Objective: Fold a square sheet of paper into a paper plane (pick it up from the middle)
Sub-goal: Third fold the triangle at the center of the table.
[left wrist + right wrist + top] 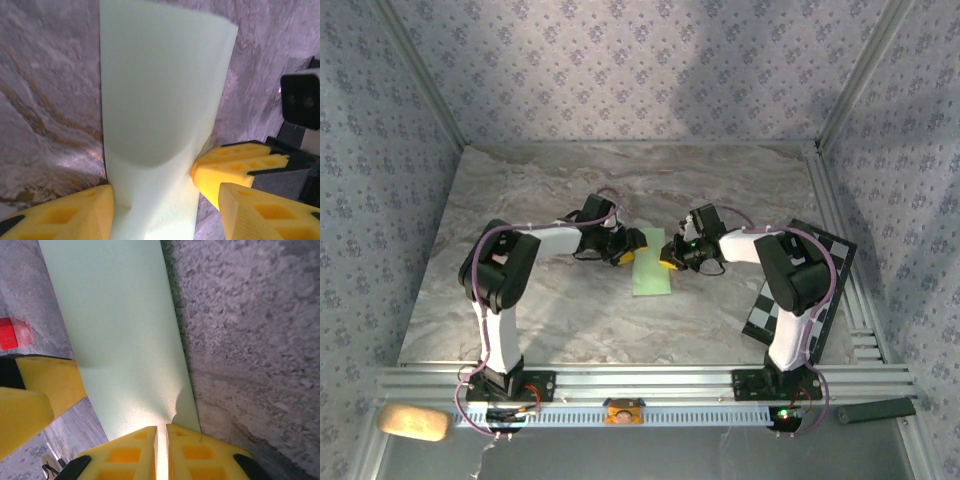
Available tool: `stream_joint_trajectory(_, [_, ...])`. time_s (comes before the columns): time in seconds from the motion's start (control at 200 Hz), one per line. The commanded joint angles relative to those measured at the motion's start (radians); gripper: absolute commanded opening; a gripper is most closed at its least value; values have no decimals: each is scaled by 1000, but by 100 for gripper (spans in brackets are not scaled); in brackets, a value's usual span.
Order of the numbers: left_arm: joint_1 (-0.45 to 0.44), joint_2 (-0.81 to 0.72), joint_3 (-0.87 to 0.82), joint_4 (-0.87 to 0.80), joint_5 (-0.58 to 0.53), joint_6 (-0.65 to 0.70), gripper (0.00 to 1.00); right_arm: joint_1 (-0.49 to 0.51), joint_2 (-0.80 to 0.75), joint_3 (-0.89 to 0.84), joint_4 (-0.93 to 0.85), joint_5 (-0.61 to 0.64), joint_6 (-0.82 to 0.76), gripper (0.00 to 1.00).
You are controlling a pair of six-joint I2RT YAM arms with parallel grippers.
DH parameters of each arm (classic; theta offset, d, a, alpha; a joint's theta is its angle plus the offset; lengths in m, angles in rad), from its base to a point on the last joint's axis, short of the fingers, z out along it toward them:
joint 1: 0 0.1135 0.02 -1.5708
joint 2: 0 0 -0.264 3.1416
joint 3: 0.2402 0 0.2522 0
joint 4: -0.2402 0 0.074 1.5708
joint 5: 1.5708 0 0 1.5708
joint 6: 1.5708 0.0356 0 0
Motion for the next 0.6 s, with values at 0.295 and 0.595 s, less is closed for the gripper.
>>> stream_joint_trajectory(0.295, [19, -8, -38, 164, 66, -86, 57, 16, 37, -35, -78, 27, 14, 15])
stream_joint_trajectory(0.595, [6, -158, -88, -70, -87, 6, 59, 18, 34, -36, -85, 41, 19, 15])
